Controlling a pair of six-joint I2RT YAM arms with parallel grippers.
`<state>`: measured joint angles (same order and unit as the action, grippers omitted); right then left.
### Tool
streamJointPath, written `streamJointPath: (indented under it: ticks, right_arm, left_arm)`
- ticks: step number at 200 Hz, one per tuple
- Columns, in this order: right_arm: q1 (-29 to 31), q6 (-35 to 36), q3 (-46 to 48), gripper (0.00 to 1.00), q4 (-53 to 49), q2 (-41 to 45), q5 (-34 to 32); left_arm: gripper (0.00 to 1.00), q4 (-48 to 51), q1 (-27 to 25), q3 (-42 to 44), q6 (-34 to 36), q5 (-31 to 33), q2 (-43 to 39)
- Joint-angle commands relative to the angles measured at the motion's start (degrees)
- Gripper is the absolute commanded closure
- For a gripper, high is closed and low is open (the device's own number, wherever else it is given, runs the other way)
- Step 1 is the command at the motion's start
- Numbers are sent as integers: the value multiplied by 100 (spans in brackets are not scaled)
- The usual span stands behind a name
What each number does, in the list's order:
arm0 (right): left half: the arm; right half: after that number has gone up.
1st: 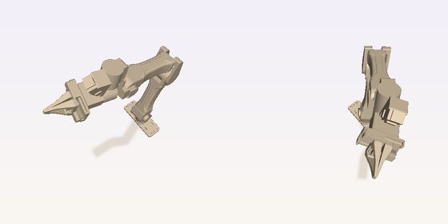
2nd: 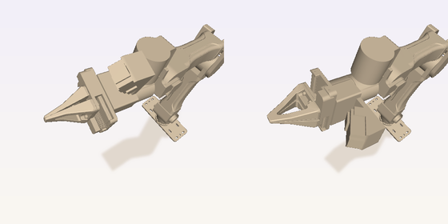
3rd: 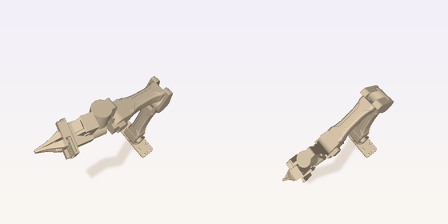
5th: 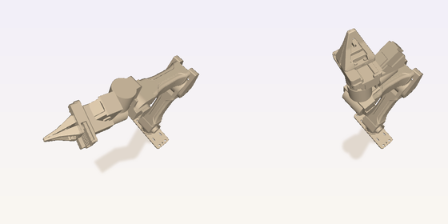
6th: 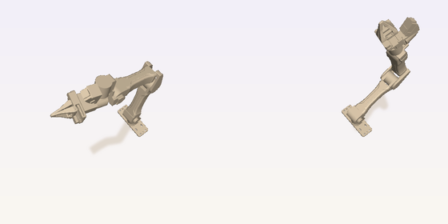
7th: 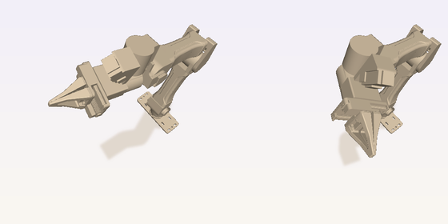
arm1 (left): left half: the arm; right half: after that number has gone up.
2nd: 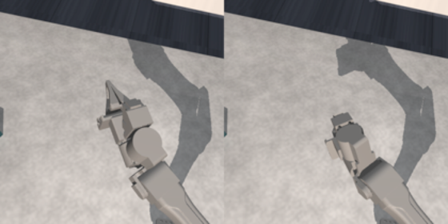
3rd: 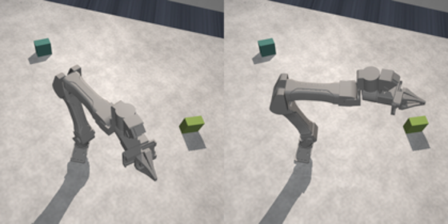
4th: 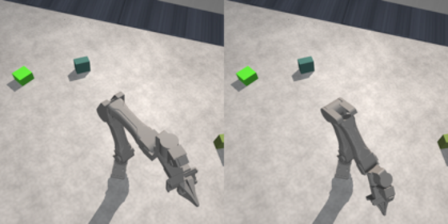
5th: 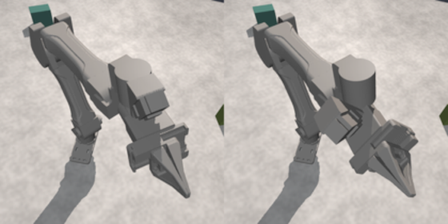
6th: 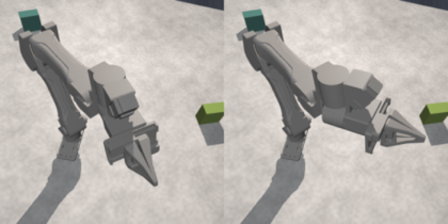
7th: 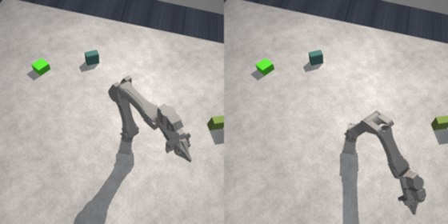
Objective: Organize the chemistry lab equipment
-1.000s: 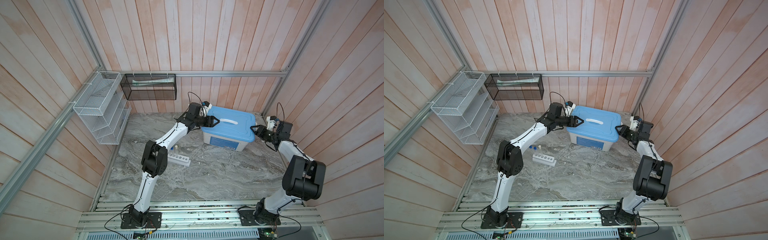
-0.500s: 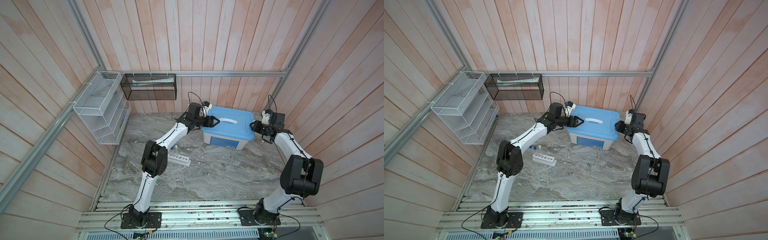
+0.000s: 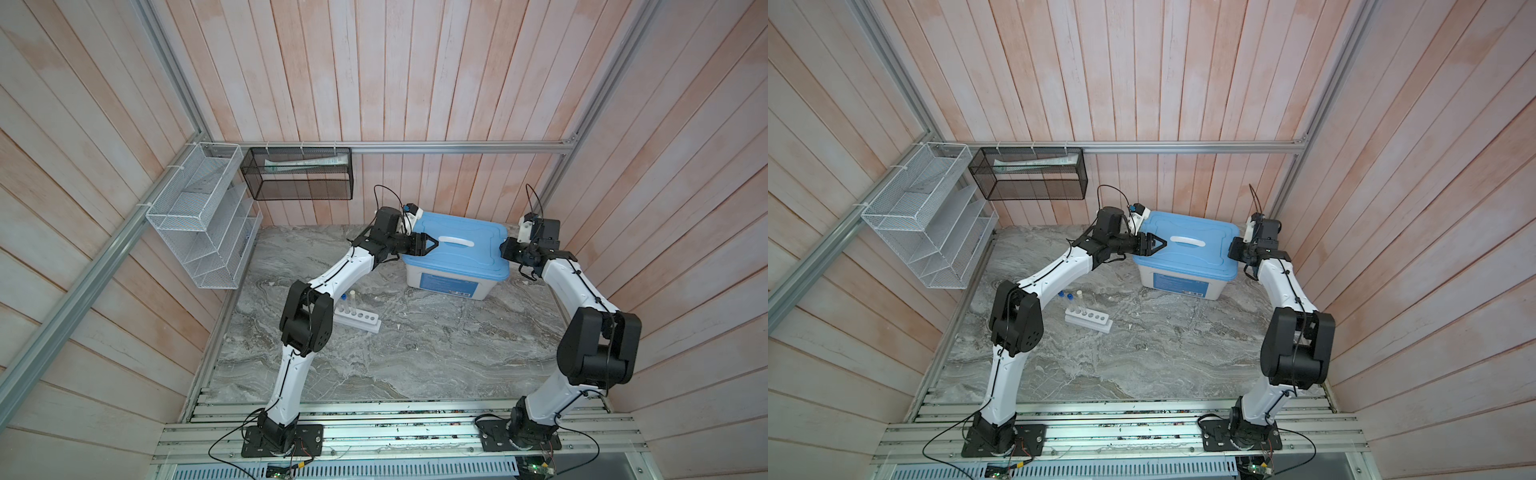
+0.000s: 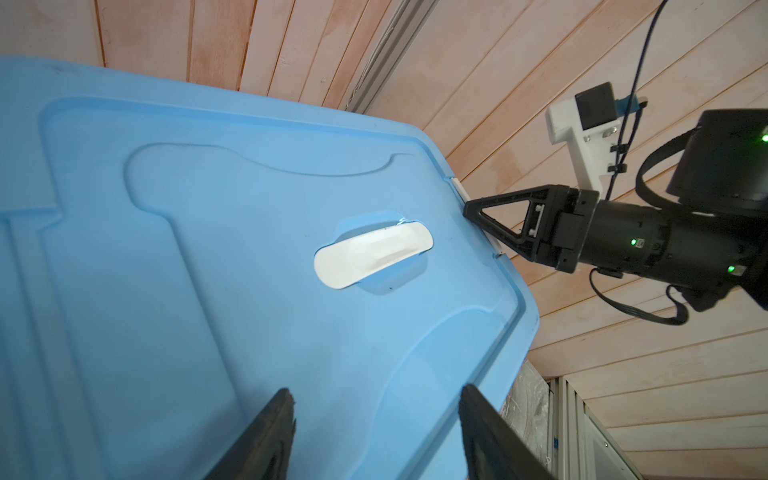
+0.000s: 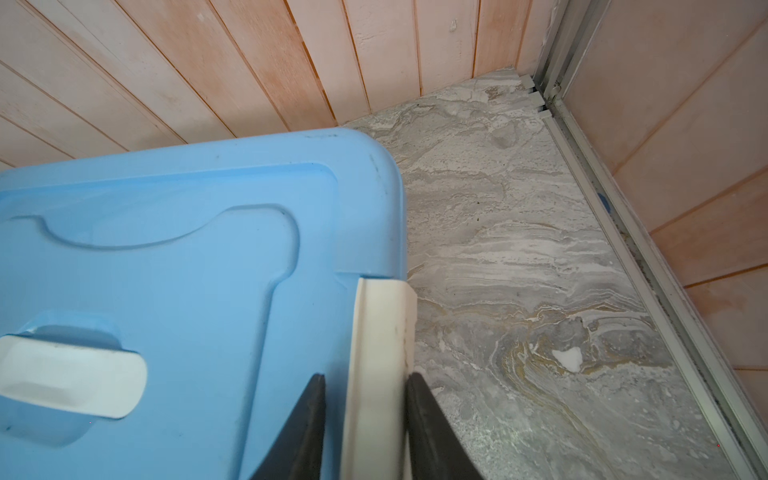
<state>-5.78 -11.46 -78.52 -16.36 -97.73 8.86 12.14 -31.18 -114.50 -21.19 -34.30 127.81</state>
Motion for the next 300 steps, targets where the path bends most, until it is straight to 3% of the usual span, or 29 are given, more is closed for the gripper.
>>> streamJointPath:
  ticks: [1, 78, 126, 157, 187, 300]
  right_arm:
    - [158, 171, 74, 67, -866, -343, -183]
    - [147, 171, -359, 62, -1049, -369, 265]
    - [169, -45, -112, 41, -346, 192, 1029]
    - [239, -152, 183, 36, 0, 736, 930]
    - [443, 45, 135, 33, -208, 867, 485]
    - [2087, 733, -1807, 28, -926, -841, -227]
  left_arm:
    - [35, 325, 30, 202, 5, -59, 38]
    - [35, 565, 215, -26, 182, -114, -244]
    - [35, 517, 656, 296, 345, -70, -716]
    - [35, 348, 1079, 732, 215, -79, -886]
    - [35, 345, 1132, 764, 199, -47, -802]
    - [33, 50, 1147, 783, -274, -153, -452]
